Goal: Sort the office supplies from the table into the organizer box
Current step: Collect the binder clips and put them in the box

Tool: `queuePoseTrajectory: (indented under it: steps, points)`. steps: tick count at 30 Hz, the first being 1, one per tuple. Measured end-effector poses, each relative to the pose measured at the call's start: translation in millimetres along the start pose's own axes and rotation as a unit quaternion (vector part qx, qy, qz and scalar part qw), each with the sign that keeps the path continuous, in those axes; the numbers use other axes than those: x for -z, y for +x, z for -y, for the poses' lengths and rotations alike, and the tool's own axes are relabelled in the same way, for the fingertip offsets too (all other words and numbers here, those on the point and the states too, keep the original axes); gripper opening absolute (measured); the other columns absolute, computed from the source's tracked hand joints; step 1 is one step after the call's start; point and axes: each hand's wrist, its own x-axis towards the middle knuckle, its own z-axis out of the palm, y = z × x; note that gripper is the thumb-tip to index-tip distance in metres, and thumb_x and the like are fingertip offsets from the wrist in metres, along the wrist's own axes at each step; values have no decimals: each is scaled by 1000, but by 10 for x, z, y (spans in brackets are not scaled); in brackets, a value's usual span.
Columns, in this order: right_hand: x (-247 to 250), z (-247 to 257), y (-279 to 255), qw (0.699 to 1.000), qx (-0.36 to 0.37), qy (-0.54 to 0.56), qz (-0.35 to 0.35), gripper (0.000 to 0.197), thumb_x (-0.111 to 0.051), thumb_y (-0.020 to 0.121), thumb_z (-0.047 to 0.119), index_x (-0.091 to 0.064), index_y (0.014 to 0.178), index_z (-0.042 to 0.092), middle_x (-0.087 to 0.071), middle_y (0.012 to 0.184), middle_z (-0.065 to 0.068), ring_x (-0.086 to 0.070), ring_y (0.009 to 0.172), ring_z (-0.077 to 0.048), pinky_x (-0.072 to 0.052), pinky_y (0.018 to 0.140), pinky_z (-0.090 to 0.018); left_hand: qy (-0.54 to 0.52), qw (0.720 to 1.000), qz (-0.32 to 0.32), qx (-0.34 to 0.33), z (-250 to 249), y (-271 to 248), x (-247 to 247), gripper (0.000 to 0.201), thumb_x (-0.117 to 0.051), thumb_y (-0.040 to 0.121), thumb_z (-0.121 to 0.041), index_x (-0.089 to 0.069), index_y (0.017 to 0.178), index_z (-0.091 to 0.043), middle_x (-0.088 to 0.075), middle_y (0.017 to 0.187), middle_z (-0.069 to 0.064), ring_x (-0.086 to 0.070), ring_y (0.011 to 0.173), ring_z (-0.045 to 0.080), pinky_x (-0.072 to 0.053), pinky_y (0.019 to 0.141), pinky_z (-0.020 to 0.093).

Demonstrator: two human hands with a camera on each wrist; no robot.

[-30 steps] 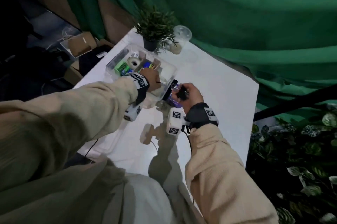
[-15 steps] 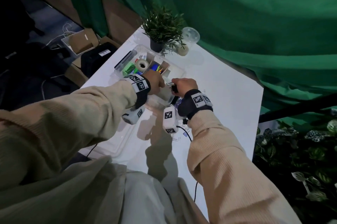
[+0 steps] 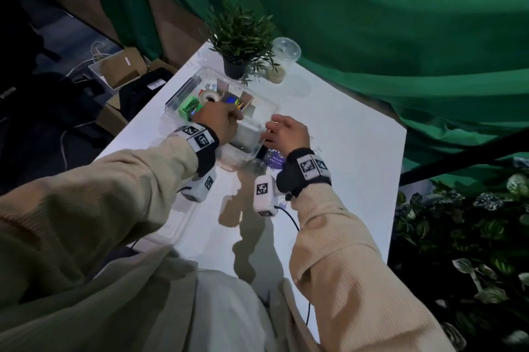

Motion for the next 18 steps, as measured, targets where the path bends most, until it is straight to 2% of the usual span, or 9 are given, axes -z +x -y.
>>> queuePoseTrajectory:
  steps: [1,3,4,6,8,10,12,14,18]
  points:
    - [151,-68,-51,1000,0,3,-24,25,-45,90,-6,-62,95,12,-66,83,-10,-62,64,-22,-55,54,-27,-27,999,-31,-30,-37,-87,-50,22,-50,87,-15,-68,92,-27,-68,98,-4,-62,85,22,-51,76,30]
    - [508,-320,-118,996,-3,-59,-67,23,-49,92,1,-64,100,16,-70,87,-4,-65,61,-13,-57,55,-28,-51,988,-50,-137,-104,-291,-173,19,-52,87,-13,-66,96,-23,-59,90,-11,-53,79,11,-47,75,26]
    - [699,-497,-122,990,-17,-106,-90,20,-53,92,6,-65,101,19,-71,91,-3,-66,64,-12,-60,62,-33,-50,980,-20,-194,-135,-394,-261,18,-53,87,-12,-66,96,-21,-56,87,-12,-47,75,6,-44,74,24]
    - [1061,-915,-90,970,-59,-197,-128,17,-58,90,11,-68,95,23,-73,96,-4,-68,71,-17,-60,73,-36,-13,962,101,-255,-161,-568,-494,17,-55,87,-14,-67,97,-22,-60,89,-10,-44,71,3,-42,72,22]
    - [1310,-1255,-125,948,-87,-265,-154,13,-60,88,17,-71,93,21,-74,100,-8,-68,87,-26,-55,79,-29,75,941,223,-244,-118,-632,-780,20,-53,88,-19,-67,99,-28,-65,100,-8,-53,80,9,-45,75,24]
    - [1466,-1461,-195,938,-86,-288,-173,14,-60,88,21,-72,94,17,-73,101,-11,-65,94,-29,-47,77,-24,130,936,272,-181,-37,-630,-1034,23,-50,89,-22,-65,106,-29,-64,113,-5,-60,98,18,-49,83,28]
    - [1558,-1552,-251,937,-90,-283,-187,12,-60,87,21,-71,91,19,-72,99,-10,-64,89,-26,-41,69,-21,128,949,252,-137,24,-620,-1218,26,-50,89,-23,-60,114,-26,-60,119,-3,-58,107,21,-48,87,30]
    - [1627,-1615,-246,931,-88,-296,-196,8,-60,85,21,-68,86,22,-72,97,-7,-65,91,-26,-40,68,-22,113,962,214,-128,10,-653,-1353,26,-51,89,-26,-58,115,-24,-57,119,-1,-54,111,21,-47,90,32]
    - [1739,-1633,-174,916,-66,-342,-197,5,-62,86,23,-66,89,21,-65,100,-4,-63,94,-26,-39,69,-25,137,946,218,-196,-198,-813,-1649,27,-51,91,-36,-57,115,-24,-55,113,0,-52,107,21,-45,84,34]
